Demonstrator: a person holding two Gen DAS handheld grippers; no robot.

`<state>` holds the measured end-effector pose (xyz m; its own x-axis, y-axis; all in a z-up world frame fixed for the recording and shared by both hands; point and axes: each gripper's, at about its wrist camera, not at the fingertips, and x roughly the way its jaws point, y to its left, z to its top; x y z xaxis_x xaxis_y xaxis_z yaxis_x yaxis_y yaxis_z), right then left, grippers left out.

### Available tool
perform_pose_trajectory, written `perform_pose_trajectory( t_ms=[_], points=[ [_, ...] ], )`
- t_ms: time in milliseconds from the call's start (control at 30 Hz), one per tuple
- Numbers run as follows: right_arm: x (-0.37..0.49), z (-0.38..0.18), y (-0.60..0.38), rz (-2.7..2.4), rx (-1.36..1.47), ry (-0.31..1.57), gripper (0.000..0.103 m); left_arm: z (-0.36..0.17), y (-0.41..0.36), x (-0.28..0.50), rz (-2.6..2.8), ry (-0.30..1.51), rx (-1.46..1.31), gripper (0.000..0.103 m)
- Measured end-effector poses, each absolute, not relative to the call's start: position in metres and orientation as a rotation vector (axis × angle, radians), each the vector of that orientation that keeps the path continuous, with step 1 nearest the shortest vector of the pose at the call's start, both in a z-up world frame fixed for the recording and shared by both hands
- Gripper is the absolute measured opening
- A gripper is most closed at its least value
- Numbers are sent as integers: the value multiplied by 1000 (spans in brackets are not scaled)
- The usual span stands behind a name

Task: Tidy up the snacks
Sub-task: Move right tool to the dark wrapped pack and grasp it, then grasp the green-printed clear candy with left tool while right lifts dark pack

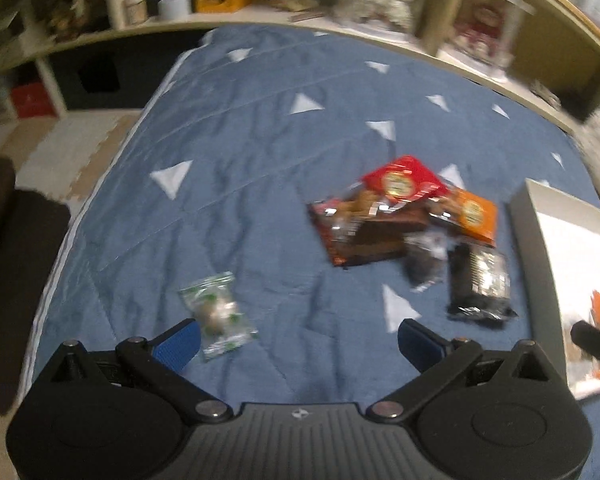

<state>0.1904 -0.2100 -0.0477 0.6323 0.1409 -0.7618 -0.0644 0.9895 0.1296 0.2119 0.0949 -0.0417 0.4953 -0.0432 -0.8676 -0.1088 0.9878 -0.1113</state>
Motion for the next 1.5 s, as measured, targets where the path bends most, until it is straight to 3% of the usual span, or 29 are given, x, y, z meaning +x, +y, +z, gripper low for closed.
perform_pose_trajectory(
  t_ms=[467,700,867,900,1233,1333,1500],
  points=[
    [237,-85,-161,166,129,856,102,-79,134,230,160,1120,-277,103],
    [263,-106,-147,161,183,892,77,-93,146,238,228,1139,-369,103],
    [263,-113,-141,116,129,857,69,-100,145,246,269,1158,-369,103],
    [262,-112,-141,125,115,849,59,-101,145,247,274,1160,-367,103],
    [243,-104,-137,193,84,889,56,-98,154,242,236,1110,-447,102],
    [230,-102,-133,226,60,915,56,-95,157,239,216,1101,-472,91],
    [206,-98,-121,291,13,957,55,-89,156,237,220,1106,-427,58]
  ],
)
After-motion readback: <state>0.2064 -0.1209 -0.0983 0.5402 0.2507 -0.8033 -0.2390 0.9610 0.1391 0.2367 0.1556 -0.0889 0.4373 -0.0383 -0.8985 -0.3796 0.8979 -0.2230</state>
